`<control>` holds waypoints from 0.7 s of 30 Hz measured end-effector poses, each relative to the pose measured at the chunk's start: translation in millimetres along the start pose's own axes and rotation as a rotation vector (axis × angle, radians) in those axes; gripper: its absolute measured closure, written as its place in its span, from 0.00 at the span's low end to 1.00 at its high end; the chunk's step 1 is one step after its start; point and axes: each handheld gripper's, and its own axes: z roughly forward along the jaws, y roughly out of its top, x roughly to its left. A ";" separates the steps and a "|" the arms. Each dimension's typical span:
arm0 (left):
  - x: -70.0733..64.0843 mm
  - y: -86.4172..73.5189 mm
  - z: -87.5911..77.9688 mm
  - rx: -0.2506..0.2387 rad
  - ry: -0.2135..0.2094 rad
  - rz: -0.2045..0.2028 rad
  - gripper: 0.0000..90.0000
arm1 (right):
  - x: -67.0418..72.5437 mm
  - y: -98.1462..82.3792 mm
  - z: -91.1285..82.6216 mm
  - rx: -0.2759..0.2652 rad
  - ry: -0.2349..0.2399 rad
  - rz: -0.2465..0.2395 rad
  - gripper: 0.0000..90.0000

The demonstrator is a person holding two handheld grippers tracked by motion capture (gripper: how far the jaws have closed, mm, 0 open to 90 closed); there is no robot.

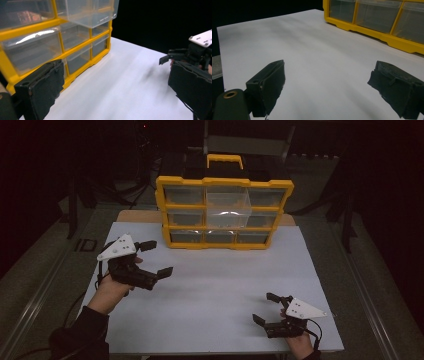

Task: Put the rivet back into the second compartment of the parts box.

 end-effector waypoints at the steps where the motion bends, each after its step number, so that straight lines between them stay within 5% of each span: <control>1: -0.3 -4.8 -0.7 0.002 0.003 0.002 0.00 | 0.0 0.0 -0.1 -0.001 0.000 0.001 0.12; 8: -3.6 -36.8 -9.4 0.007 0.028 0.001 0.00 | 0.5 -0.1 0.0 0.000 0.001 -0.002 0.12; 21: -14.1 -88.0 -28.5 -0.009 0.011 -0.062 0.00 | 1.2 -0.7 0.9 0.005 0.000 -0.009 0.12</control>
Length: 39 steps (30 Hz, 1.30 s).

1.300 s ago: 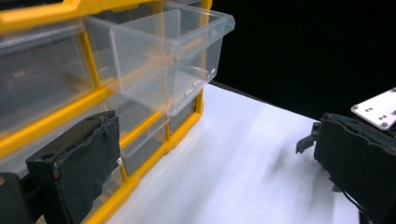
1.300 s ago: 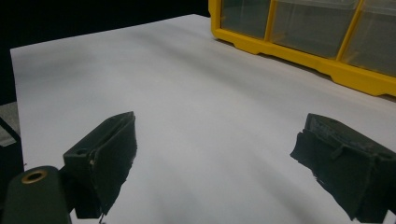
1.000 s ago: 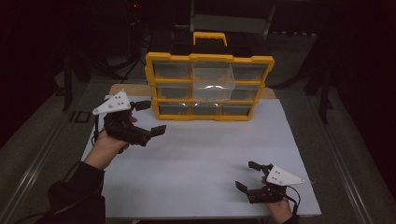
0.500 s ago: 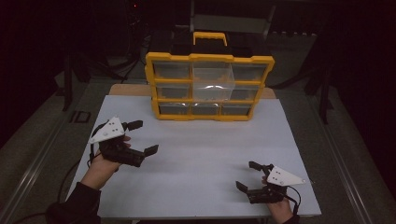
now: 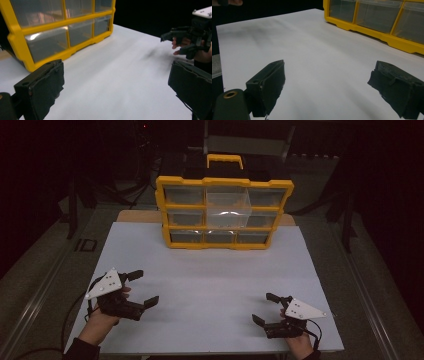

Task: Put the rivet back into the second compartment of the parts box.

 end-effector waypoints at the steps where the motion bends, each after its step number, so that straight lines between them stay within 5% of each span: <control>1: -0.8 -3.8 -0.6 -0.001 -0.001 -0.002 0.00 | 0.1 0.0 0.0 0.000 0.001 0.000 0.12; 7: -4.8 -25.3 -4.4 0.003 -0.002 -0.011 0.00 | 0.5 -0.3 1.0 0.006 0.007 -0.001 0.12; 17: -9.3 -56.2 -13.1 0.037 0.058 -0.046 0.00 | 1.1 -0.4 2.0 0.007 0.008 -0.008 0.12; 28: -10.9 -71.4 -18.1 0.077 0.084 -0.040 0.00 | 0.5 -1.7 2.2 0.017 0.005 -0.006 0.12; 39: -9.6 -73.2 -20.8 0.044 0.092 -0.040 0.00 | 0.5 -2.5 2.6 0.024 0.003 -0.004 0.12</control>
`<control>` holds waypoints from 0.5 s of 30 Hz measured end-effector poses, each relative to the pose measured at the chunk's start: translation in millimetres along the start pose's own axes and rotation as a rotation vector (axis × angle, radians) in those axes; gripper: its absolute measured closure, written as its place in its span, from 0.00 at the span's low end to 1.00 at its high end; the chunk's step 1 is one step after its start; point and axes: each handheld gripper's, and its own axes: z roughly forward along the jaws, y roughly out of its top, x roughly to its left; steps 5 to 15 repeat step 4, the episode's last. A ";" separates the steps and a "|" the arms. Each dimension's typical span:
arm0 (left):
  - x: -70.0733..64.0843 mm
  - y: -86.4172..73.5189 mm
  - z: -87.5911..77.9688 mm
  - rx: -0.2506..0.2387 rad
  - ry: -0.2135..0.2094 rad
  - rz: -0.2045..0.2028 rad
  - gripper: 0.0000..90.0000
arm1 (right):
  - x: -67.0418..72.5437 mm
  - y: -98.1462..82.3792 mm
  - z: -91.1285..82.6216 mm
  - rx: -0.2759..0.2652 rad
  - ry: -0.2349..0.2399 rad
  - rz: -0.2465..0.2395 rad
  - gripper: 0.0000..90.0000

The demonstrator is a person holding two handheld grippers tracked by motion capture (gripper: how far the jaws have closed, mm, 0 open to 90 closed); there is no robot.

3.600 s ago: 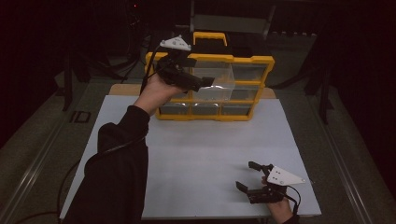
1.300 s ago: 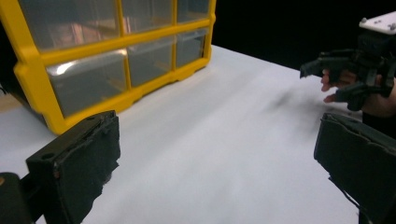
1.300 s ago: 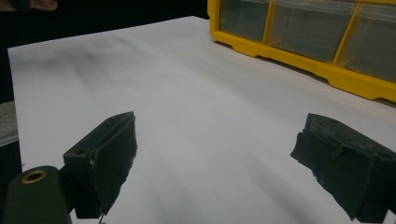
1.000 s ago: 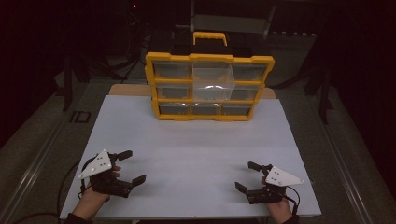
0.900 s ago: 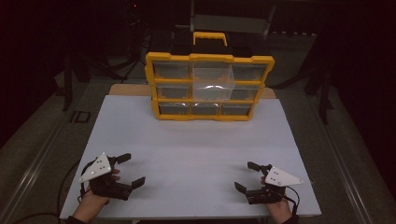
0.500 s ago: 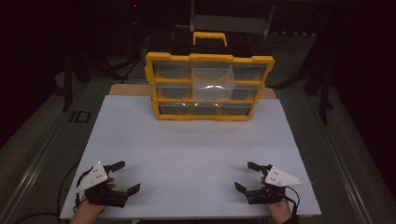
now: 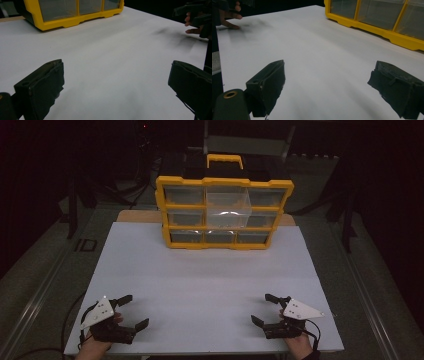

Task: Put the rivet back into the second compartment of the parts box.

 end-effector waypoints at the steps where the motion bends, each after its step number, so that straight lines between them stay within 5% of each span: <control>1: 0.1 -0.3 0.1 0.001 0.003 -0.002 0.00 | -0.3 -0.3 0.3 0.001 0.000 0.001 0.12; 15: 0.4 -0.7 -0.4 -0.006 0.004 -0.006 0.00 | -0.5 -0.9 1.0 0.004 0.003 0.003 0.12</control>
